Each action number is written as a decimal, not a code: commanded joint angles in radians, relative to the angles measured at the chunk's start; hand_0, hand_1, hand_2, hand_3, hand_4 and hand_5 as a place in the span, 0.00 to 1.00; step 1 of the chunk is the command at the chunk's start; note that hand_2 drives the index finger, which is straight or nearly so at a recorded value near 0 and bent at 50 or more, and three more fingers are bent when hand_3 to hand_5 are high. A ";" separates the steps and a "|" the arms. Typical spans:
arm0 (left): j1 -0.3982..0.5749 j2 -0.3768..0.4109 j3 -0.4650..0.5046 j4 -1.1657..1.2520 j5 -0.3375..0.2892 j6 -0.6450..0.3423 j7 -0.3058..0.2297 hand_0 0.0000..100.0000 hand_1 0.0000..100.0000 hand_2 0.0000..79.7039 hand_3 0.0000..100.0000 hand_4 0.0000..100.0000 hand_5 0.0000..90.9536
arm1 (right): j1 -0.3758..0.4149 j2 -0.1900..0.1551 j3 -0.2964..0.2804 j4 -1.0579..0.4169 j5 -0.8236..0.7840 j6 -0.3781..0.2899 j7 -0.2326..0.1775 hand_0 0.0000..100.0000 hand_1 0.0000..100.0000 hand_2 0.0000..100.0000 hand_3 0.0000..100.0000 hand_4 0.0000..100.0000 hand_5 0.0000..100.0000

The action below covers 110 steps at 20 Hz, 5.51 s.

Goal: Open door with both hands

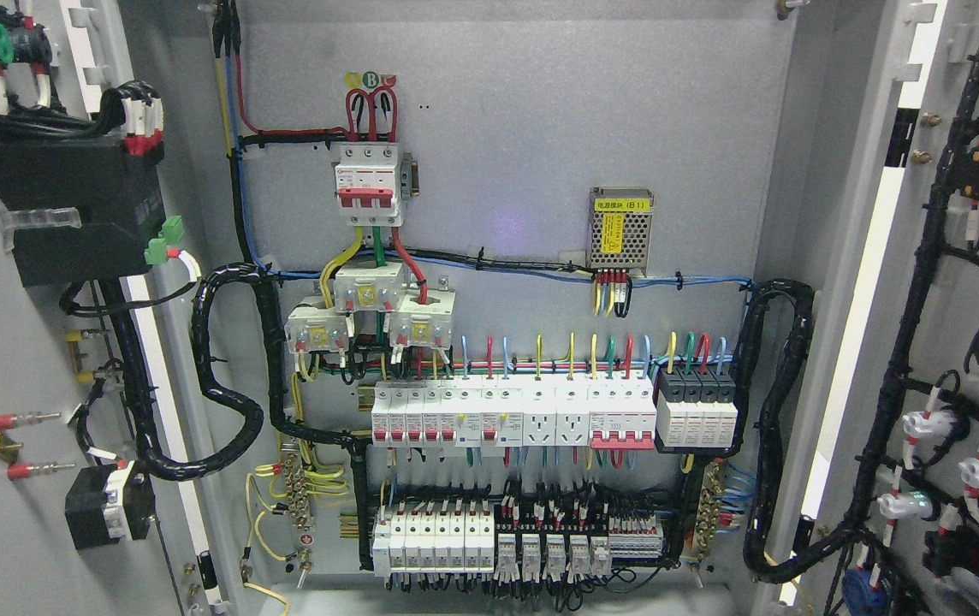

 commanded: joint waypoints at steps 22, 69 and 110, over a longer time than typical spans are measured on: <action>-0.083 0.247 0.393 0.026 0.310 -0.694 0.008 0.12 0.39 0.00 0.00 0.00 0.00 | 0.129 0.004 -0.139 0.034 -0.128 0.000 0.000 0.12 0.39 0.00 0.00 0.00 0.00; -0.456 0.431 0.421 0.774 0.321 -0.599 0.006 0.12 0.39 0.00 0.00 0.00 0.00 | 0.242 0.025 -0.229 0.066 -0.256 -0.005 0.000 0.12 0.39 0.00 0.00 0.00 0.00; -0.084 0.195 -0.214 0.292 0.082 0.222 0.020 0.12 0.39 0.00 0.00 0.00 0.00 | 0.265 0.059 0.483 0.405 -0.084 -0.039 0.063 0.12 0.39 0.00 0.00 0.00 0.00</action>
